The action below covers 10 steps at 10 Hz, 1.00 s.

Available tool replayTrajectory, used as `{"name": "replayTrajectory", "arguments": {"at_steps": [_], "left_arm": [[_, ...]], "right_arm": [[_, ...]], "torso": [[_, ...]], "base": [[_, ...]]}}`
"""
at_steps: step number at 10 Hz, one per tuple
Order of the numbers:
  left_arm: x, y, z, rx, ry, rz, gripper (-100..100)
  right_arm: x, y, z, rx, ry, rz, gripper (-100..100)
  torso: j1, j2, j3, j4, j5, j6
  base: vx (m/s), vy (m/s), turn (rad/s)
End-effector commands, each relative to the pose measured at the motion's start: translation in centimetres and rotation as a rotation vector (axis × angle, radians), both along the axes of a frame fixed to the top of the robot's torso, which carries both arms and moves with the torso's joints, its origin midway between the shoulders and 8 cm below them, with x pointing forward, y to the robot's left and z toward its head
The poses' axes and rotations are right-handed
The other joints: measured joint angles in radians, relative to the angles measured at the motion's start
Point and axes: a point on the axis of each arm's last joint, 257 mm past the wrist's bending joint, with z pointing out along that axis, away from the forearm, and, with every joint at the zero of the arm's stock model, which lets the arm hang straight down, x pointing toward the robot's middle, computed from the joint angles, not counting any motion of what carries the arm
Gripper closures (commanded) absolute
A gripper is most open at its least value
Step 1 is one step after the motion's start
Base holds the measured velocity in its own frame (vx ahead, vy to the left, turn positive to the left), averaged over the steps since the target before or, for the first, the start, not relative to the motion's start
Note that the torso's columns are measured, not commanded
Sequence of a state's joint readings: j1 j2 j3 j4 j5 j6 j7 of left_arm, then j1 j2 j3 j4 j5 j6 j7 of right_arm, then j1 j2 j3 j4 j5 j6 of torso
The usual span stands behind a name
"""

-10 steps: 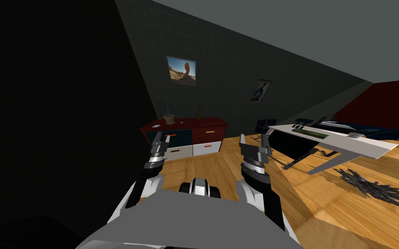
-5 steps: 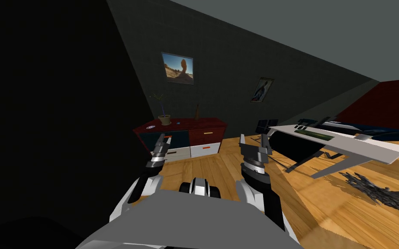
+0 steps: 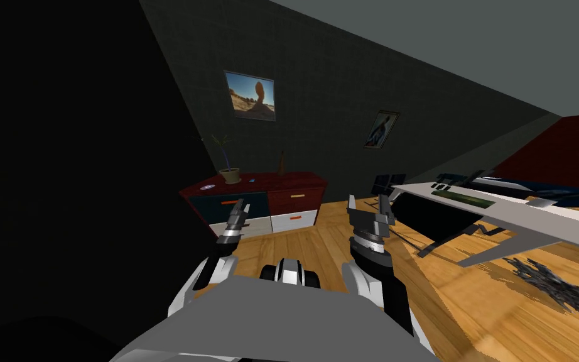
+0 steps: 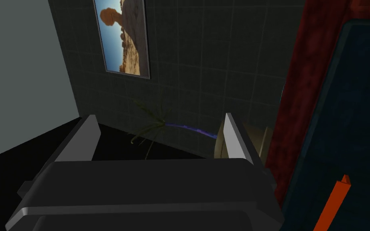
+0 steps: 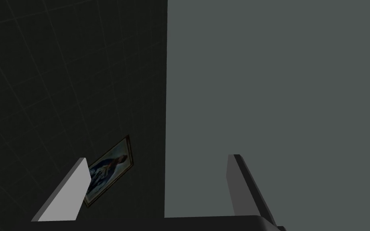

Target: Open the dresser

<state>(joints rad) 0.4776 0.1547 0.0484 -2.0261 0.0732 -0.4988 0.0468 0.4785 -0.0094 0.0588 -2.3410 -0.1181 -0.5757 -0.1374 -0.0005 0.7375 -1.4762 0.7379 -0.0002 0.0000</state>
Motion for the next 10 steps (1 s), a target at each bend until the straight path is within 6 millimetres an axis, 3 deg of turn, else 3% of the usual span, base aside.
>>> {"name": "replayTrajectory", "arguments": {"at_steps": [1, 10], "left_arm": [[0.7, 0.5, -2.1, 0.005, 0.041, 0.013, -100], [2.2, 2.5, -8.9, 0.02, 0.162, 0.05, -100]], "right_arm": [[0.0, 0.0, 0.0, 0.0, 0.0, 0.0, 0], [0.0, 0.0, 0.0, 0.0, 0.0, 0.0, 0]], "torso": [[0.0, -0.001, -0.001, 0.0, 0.0, 0.0], [0.001, 0.001, 0.001, 0.0, 0.0, 0.0]], "base": [[0.15, -0.137, 0.009], [0.11, -0.108, 0.009]]}}
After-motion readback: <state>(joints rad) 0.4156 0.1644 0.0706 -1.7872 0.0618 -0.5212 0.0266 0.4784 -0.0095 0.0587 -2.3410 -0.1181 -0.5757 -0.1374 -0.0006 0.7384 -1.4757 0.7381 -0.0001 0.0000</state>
